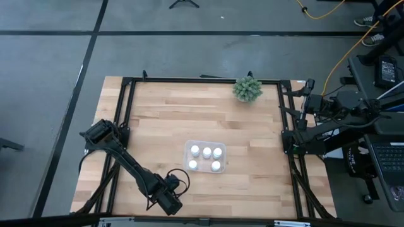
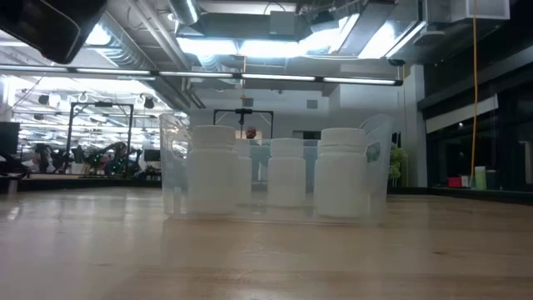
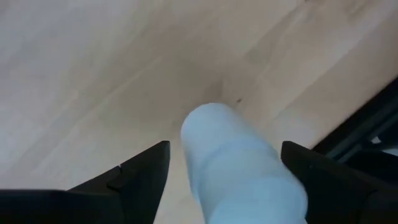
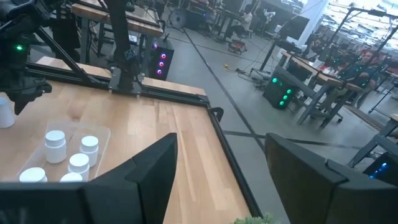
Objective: Pick and place pill bottles into a basket
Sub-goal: Put the white pill bottle into the transparent bin
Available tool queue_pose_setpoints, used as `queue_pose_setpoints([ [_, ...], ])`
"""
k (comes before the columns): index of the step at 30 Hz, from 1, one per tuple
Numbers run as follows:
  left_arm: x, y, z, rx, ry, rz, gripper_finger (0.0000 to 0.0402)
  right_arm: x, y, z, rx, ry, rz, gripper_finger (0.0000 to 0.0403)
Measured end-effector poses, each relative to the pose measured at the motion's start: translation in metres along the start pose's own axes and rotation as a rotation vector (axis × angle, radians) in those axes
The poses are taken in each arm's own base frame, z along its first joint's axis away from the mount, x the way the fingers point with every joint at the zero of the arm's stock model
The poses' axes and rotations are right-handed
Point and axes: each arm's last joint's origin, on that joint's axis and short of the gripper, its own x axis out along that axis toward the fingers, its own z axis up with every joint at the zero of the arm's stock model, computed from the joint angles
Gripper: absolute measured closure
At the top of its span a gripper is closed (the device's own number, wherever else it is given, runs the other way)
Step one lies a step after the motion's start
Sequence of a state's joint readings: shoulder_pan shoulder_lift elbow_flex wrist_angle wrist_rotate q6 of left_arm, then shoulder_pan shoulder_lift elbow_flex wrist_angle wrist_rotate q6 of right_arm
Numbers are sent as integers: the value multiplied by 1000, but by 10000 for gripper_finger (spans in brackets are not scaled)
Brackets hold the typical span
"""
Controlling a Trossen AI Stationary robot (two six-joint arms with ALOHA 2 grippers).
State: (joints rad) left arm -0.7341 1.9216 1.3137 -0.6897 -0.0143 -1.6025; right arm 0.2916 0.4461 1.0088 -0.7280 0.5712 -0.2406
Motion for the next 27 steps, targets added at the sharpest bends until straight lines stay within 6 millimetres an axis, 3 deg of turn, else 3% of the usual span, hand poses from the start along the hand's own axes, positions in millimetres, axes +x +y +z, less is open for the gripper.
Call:
queue_pose_setpoints([
  [10, -4, -1, 1, -4, 26, -13, 225, 0, 0, 0, -5, -1, 0, 160],
  [18, -9, -1, 3, -10, 37, -30, 225, 0, 0, 0, -8, 0, 0, 160],
  [22, -29, -6, 16, 3, 20, -82, 225, 0, 0, 0, -8, 0, 0, 160],
  [27, -62, -23, 46, 148, -2, -131, 225, 0, 0, 0, -9, 2, 1, 160],
])
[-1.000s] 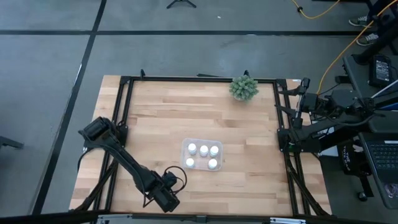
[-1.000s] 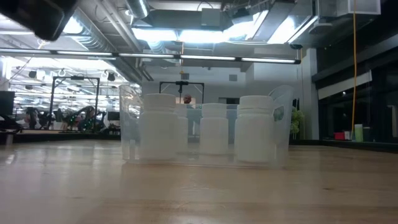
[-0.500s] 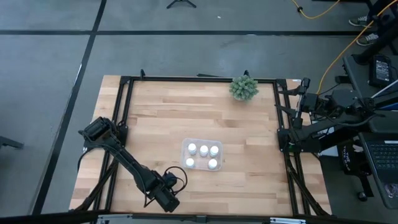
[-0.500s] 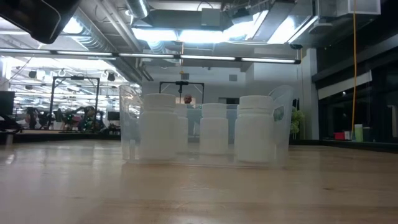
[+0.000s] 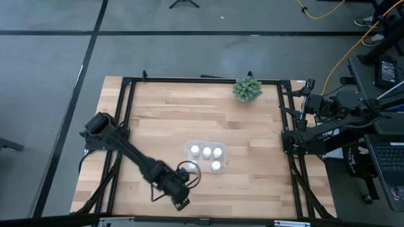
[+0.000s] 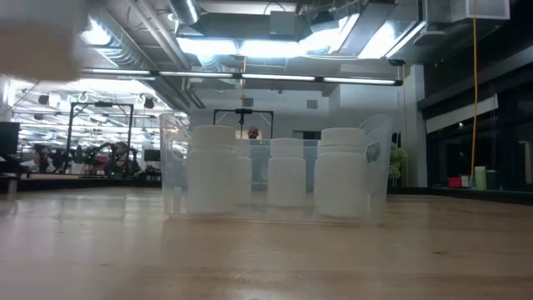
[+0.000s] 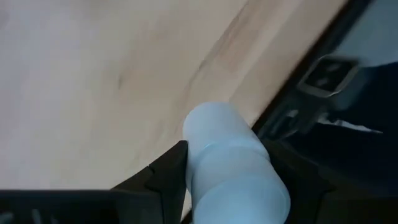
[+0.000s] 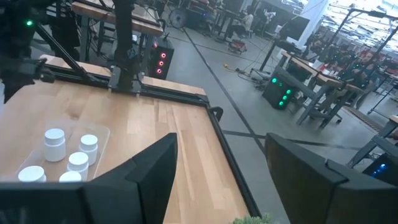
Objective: Pick and place pill bottles into a basket
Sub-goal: Put the white pill bottle into the transparent bin
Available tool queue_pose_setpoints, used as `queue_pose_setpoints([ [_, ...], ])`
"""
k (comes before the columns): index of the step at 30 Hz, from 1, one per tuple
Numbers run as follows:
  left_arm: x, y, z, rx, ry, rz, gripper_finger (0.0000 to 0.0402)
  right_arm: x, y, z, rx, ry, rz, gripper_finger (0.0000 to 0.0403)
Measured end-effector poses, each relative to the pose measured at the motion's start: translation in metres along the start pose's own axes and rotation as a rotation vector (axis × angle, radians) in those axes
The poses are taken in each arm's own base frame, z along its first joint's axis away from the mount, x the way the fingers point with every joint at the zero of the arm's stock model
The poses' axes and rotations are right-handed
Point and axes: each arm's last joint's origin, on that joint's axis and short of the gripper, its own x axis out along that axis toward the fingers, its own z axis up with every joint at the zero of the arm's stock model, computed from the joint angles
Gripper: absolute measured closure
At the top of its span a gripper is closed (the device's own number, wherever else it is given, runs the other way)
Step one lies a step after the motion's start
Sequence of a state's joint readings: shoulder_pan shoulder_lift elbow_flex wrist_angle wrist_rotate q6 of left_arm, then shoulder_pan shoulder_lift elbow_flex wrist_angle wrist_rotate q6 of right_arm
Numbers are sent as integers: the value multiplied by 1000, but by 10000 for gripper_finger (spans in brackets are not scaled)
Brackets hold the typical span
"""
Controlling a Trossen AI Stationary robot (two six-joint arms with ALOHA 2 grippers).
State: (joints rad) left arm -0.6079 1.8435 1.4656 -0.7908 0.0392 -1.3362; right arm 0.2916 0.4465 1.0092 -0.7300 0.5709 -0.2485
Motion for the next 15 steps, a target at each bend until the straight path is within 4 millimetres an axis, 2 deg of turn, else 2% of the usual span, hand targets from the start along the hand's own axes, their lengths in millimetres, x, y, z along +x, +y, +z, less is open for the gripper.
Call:
queue_pose_setpoints([
  [3, -17, -3, 27, 76, -27, -7, 225, 0, 0, 0, -2, 3, 0, 160],
  [7, -35, 6, 61, 178, -47, 42, 225, 0, 0, -1, -3, 5, 1, 160],
  [15, -42, 36, 121, 302, -88, 89, 225, 0, 0, -1, 0, 5, 2, 160],
])
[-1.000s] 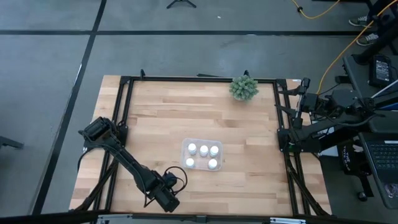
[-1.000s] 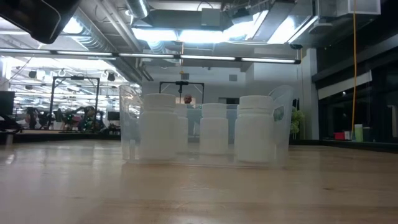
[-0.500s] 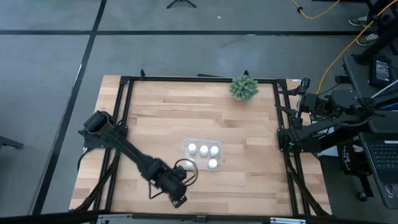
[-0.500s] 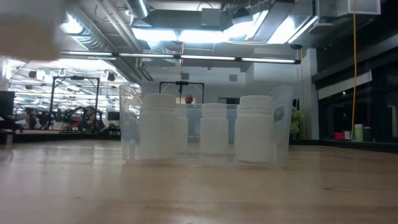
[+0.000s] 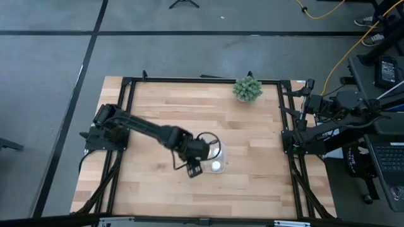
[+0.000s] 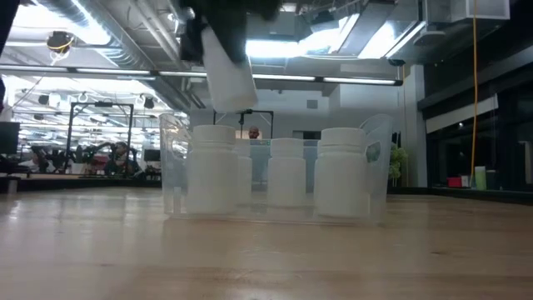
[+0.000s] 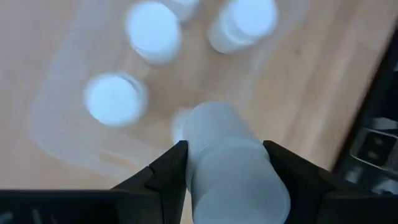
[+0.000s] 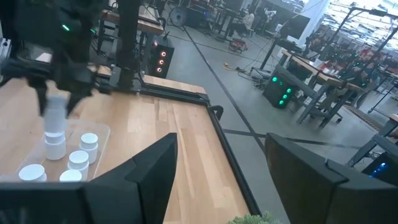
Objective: Pick and place pill bottles into a basket
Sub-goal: Put the white pill bottle into the transparent bin
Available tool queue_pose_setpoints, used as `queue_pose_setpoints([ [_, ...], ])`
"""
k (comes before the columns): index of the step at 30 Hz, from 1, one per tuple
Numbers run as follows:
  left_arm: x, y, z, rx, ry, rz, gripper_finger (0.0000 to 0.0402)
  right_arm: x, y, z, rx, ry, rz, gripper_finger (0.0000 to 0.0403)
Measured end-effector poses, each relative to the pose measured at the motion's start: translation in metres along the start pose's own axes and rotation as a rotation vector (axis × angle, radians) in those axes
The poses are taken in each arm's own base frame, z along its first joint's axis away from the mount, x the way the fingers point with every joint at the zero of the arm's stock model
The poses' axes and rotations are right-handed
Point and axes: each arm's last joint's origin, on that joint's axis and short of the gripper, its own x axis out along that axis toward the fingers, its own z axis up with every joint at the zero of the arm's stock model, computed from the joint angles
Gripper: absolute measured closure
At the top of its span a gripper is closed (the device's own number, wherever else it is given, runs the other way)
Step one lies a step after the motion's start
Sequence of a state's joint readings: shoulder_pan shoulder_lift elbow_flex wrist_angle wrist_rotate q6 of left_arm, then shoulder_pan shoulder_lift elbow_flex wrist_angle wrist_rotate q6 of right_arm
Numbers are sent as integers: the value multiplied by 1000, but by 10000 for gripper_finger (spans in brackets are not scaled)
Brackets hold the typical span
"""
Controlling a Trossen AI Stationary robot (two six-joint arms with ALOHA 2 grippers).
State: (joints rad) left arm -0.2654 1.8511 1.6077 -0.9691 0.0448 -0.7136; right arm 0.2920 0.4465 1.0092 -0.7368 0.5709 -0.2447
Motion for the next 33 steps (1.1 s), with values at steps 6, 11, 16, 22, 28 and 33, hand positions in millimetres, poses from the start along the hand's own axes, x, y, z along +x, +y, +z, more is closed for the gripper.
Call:
queue_pose_setpoints([
  [6, 3, 23, 22, 14, -21, -3, 225, 0, 0, -1, -8, 12, 3, 160],
  [11, 7, 30, 29, 3, -12, -17, 225, 0, 1, -6, -24, 55, 14, 160],
  [16, 12, 25, 31, 12, -9, -58, 225, 0, 2, -8, -18, 74, 17, 160],
  [22, 17, 12, 44, 53, -34, -89, 226, 0, 2, -8, -23, 74, 17, 160],
  [28, 32, 3, 53, 91, -9, -100, 226, 0, 2, -8, -23, 75, 18, 160],
  [33, 35, -3, 49, 107, 1, -95, 226, 0, 3, -8, -19, 73, 43, 160],
])
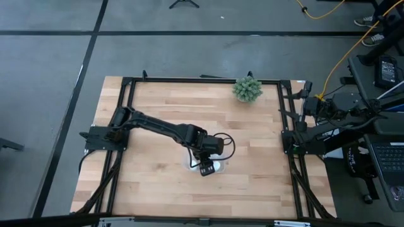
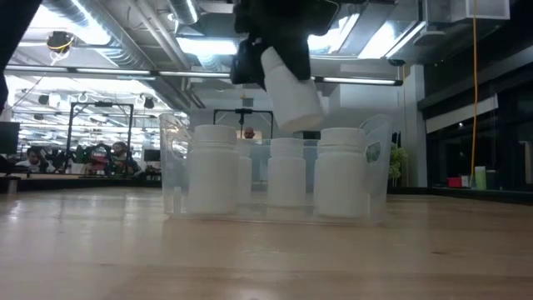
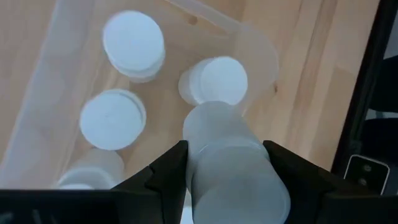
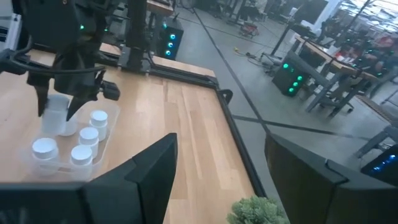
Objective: Pick and place pill bottles into a basket
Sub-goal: Put the white pill bottle into the transparent bin
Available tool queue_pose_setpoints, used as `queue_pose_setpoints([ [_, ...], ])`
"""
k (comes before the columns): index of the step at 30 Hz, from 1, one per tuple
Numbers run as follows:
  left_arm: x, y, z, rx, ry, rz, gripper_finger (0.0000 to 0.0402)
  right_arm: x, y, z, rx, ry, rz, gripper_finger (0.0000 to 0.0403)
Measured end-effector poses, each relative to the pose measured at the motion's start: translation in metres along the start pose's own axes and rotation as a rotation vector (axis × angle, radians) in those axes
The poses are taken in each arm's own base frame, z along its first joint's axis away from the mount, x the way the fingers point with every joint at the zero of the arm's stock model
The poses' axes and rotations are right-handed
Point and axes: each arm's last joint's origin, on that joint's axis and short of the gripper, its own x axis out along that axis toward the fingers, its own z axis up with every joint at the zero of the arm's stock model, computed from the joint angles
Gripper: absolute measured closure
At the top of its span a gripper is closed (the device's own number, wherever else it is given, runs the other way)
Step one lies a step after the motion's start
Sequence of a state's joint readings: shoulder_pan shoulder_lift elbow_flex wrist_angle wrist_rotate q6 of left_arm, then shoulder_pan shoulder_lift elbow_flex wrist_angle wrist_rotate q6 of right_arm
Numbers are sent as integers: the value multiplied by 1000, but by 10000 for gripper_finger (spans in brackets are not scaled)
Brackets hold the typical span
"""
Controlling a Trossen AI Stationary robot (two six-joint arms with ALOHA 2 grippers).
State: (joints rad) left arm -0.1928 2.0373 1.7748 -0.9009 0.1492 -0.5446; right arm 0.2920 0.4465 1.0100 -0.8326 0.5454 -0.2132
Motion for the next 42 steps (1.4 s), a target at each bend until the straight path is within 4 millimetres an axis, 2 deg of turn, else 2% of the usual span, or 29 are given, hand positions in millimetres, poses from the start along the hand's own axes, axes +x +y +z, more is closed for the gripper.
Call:
queue_pose_setpoints([
  [8, 8, -7, -10, 22, 44, 49, 226, 0, 0, 0, 0, -3, 16, 160],
  [20, 48, -1, -14, 60, 124, 101, 226, 0, 0, 0, 4, -4, 16, 160],
  [25, 55, 1, -14, 69, 146, 100, 226, 0, 1, 0, 20, -3, 20, 160],
  [31, 54, 4, -11, 55, 125, 123, 226, 0, 1, -1, 17, 1, 24, 160],
  [37, 53, 8, -9, 32, 111, 144, 163, 0, 1, -1, 14, 5, 25, 160],
  [42, 53, 9, -8, 29, 109, 147, 150, 0, 1, -1, 14, 5, 25, 160],
])
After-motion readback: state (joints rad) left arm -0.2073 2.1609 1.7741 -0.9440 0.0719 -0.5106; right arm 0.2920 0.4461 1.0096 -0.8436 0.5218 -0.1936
